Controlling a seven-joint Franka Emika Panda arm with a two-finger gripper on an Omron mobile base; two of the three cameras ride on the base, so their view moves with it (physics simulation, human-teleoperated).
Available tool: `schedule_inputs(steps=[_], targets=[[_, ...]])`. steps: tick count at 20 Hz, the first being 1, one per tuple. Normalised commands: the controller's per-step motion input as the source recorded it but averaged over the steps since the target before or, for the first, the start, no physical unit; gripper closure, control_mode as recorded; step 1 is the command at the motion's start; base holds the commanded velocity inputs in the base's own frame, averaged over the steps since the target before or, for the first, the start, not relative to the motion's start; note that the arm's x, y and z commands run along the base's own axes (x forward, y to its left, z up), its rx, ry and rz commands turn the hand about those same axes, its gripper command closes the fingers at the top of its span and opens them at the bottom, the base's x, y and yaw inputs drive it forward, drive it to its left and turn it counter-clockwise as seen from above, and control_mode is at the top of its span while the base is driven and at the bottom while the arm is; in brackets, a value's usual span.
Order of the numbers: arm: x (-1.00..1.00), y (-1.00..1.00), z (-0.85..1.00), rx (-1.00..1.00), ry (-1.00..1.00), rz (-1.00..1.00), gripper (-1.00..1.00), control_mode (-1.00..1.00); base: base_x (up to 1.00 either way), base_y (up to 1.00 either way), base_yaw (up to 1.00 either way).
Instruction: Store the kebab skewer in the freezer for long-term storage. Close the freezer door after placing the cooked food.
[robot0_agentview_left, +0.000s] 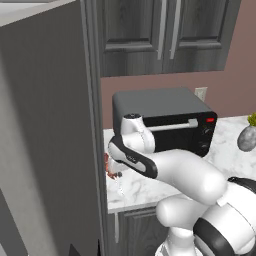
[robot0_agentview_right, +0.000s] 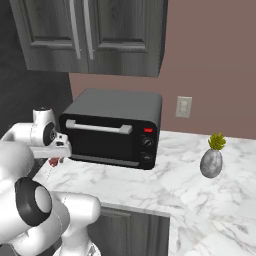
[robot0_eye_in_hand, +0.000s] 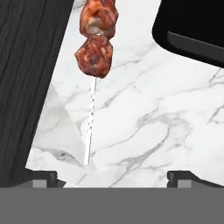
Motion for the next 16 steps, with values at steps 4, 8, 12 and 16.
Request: schedule_inputs(steps=[4,8,12,16], targets=[[0.00,0.02,-0.36,0.00,0.00,0.13,-1.00,-1.00,0.00,0.00,0.00],[0.00,0.01,-0.21,0.00,0.00,0.09,-1.00,-1.00,0.00,0.00,0.00],[0.00,0.00,-0.16,0.00,0.00,0.04,-1.00,-1.00,0.00,0.00,0.00],[0.00,0.03,-0.12,0.00,0.00,0.00,-1.00,-1.00,0.00,0.00,0.00]])
